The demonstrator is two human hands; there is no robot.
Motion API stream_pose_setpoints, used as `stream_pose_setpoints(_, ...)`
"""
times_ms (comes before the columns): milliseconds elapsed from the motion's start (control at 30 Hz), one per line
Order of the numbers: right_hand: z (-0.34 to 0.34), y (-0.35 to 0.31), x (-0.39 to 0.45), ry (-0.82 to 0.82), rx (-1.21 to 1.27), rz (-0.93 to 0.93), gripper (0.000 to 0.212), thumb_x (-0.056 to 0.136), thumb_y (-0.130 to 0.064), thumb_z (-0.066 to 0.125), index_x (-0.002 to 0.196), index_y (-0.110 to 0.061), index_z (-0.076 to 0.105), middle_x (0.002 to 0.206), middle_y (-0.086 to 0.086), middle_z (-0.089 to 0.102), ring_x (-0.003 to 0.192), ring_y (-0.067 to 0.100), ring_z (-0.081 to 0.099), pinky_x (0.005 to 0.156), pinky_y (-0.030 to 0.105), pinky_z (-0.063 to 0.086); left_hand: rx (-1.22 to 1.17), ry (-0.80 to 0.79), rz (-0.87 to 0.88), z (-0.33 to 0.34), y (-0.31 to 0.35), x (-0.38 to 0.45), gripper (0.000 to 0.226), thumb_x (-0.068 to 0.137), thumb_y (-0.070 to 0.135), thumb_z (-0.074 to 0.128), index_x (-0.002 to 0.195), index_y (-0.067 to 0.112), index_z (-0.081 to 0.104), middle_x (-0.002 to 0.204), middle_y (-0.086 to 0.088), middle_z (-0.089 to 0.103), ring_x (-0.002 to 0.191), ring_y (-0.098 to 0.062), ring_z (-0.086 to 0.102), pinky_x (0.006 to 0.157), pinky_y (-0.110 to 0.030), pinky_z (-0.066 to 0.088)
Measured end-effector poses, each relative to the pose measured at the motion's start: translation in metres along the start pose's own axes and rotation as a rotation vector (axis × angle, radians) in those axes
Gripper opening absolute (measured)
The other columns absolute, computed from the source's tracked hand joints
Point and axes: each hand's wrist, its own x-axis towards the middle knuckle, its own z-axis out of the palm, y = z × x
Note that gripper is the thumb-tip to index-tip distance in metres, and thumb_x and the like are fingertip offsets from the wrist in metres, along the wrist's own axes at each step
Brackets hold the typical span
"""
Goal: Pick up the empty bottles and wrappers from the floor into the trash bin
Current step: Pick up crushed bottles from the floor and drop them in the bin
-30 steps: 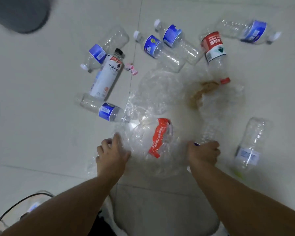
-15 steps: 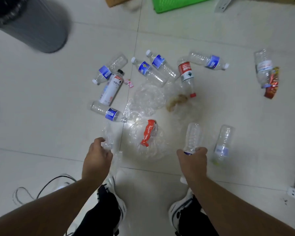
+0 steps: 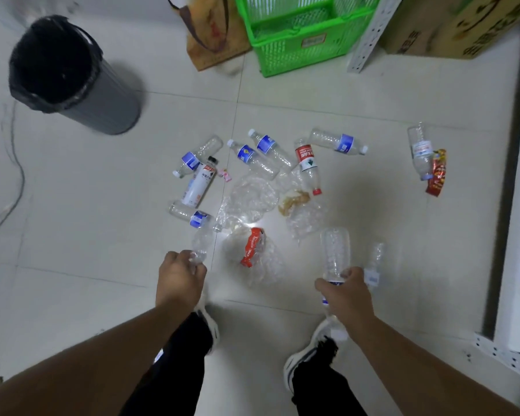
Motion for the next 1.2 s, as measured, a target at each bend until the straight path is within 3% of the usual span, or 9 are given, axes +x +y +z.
stream_pose_setpoints(133,0.011,-0.003,0.013,0.025,-0.022,0.024,0.064,0.068,-0.036,0.087,0.118,-0.016,0.052,0.106,0.002,0.065,0.085,0.019,0.066,0.066,0.031,0.048,-0.010,-0.029,0.082,0.012,0.022,0.034,0.030,0.097,0.019,0.071,0.124,0.007,0.074,0.122,-0.016,0.054,0.108,-0.038,0.061,0.099,-0.041,0.050)
stream_pose_setpoints(267,0.026,-0.006,0.029,0.070,-0.033,0.055,0.064,0.070,-0.032,0.091,0.119,-0.013,0.055,0.115,0.010,0.062,0.087,0.023,0.065,0.066,0.032,0.049,0.005,-0.067,0.175,0.025,0.046,0.083,0.032,0.098,0.021,0.069,0.128,0.010,0.070,0.129,-0.015,0.052,0.109,-0.037,0.060,0.091,-0.042,0.052)
stream_pose_setpoints(367,0.037,-0.009,0.057,0.101,-0.022,0.077,0.067,0.071,-0.031,0.092,0.124,-0.012,0.055,0.123,0.012,0.055,0.100,0.032,0.063,0.084,0.041,0.055,0.026,-0.104,0.300,0.041,0.067,0.126,0.037,0.099,0.027,0.068,0.133,0.013,0.067,0.131,-0.011,0.052,0.103,-0.029,0.062,0.081,-0.035,0.047)
stream_pose_setpoints(567,0.099,-0.005,0.156,0.065,-0.031,0.030,0.063,0.071,-0.040,0.090,0.117,-0.020,0.052,0.133,0.011,0.043,0.084,0.015,0.054,0.072,0.033,0.044,0.242,-0.168,0.432,0.135,0.084,0.214,0.044,0.099,0.035,0.067,0.138,0.017,0.063,0.132,-0.011,0.055,0.107,-0.033,0.065,0.082,-0.041,0.051)
stream_pose_setpoints(667,0.138,-0.010,0.222,0.040,-0.157,-0.138,0.066,0.064,-0.057,0.081,0.114,-0.029,0.047,0.160,0.004,0.026,0.129,0.038,0.054,0.102,0.047,0.051,0.437,-0.190,0.441,0.201,0.075,0.261,0.074,0.091,0.056,0.073,0.156,0.035,0.044,0.158,-0.010,0.037,0.137,-0.039,0.046,0.099,-0.059,0.050)
stream_pose_setpoints(767,0.176,-0.013,0.283,0.038,-0.357,-0.353,0.076,0.064,-0.060,0.074,0.130,-0.030,0.049,0.178,0.001,0.002,0.161,0.038,0.011,0.120,0.055,0.034,0.530,-0.182,0.424,0.253,0.055,0.296,0.098,0.084,0.068,0.075,0.163,0.044,0.023,0.169,-0.009,0.019,0.146,-0.043,0.033,0.102,-0.065,0.049)
stream_pose_setpoints(833,0.196,-0.013,0.308,0.019,-0.482,-0.412,0.088,0.066,-0.053,0.073,0.145,-0.035,0.040,0.177,-0.002,0.002,0.160,0.041,0.007,0.117,0.059,0.036,0.550,-0.095,0.526,0.267,0.038,0.309,0.083,0.089,0.057,0.075,0.158,0.038,0.035,0.155,-0.013,0.037,0.130,-0.042,0.048,0.088,-0.058,0.055)
stream_pose_setpoints(933,0.212,-0.014,0.314,0.039,-0.504,-0.395,0.097,0.065,-0.042,0.074,0.153,-0.029,0.034,0.159,0.009,0.031,0.132,0.045,0.044,0.101,0.053,0.052,0.390,-0.147,0.632,0.257,0.023,0.319,0.055,0.095,0.019,0.073,0.145,0.022,0.050,0.132,-0.015,0.054,0.110,-0.038,0.061,0.084,-0.052,0.059)
stream_pose_setpoints(1200,0.130,-0.055,0.176,0.115,-0.313,-0.353,0.095,0.061,-0.042,0.066,0.151,-0.020,0.042,0.130,0.005,0.059,0.111,0.037,0.061,0.096,0.048,0.055,0.156,-0.051,0.524,0.116,0.056,0.251,0.047,0.087,0.013,0.076,0.132,0.015,0.060,0.123,-0.016,0.058,0.106,-0.041,0.060,0.084,-0.045,0.052)
